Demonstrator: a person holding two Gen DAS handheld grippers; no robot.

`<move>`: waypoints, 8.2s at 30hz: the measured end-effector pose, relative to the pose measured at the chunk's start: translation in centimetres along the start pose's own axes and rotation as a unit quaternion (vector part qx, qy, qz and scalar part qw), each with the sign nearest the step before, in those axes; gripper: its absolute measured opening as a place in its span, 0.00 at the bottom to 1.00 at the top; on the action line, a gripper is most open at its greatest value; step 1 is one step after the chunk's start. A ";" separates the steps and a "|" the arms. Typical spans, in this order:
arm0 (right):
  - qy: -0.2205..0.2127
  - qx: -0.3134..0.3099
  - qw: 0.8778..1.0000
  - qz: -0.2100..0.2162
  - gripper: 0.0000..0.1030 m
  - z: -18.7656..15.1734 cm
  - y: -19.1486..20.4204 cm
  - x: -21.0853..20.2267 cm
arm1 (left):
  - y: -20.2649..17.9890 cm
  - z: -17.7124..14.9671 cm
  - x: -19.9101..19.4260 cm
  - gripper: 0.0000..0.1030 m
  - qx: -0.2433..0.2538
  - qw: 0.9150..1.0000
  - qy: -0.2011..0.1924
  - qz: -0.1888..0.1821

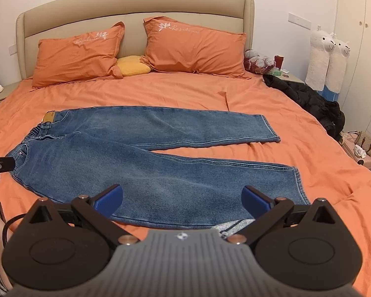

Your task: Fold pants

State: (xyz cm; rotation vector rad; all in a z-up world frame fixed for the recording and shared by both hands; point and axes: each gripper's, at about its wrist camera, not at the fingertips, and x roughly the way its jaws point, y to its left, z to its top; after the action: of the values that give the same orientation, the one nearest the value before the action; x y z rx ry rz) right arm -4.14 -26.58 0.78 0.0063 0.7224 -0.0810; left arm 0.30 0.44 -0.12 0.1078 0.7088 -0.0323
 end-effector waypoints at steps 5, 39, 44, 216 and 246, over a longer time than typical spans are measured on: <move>0.006 -0.008 1.000 0.005 0.95 0.0 0.5 0.8 | 0.6 0.2 -0.2 0.89 -0.009 1.000 -0.002 0.010; 0.021 -0.020 0.999 0.018 0.95 0.9 2.1 2.7 | 2.3 -0.1 0.8 0.89 -0.022 0.999 0.009 0.029; 0.021 -0.020 0.999 0.016 0.95 1.0 2.2 2.7 | 2.3 -0.1 0.8 0.89 -0.022 0.999 0.009 0.029; 0.210 -0.022 0.971 -0.108 0.40 19.5 -22.3 43.6 | 2.2 20.2 40.5 0.68 0.246 0.958 0.125 0.079; 0.176 0.181 0.961 -0.115 0.11 10.0 -29.3 42.1 | 1.1 12.9 31.1 0.63 0.171 0.967 0.168 0.087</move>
State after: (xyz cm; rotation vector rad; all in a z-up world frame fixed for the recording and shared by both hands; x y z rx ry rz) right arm 31.68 -59.13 -18.87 0.2932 1.0546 -0.4440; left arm 32.38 0.29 -10.54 0.5164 1.0255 0.0324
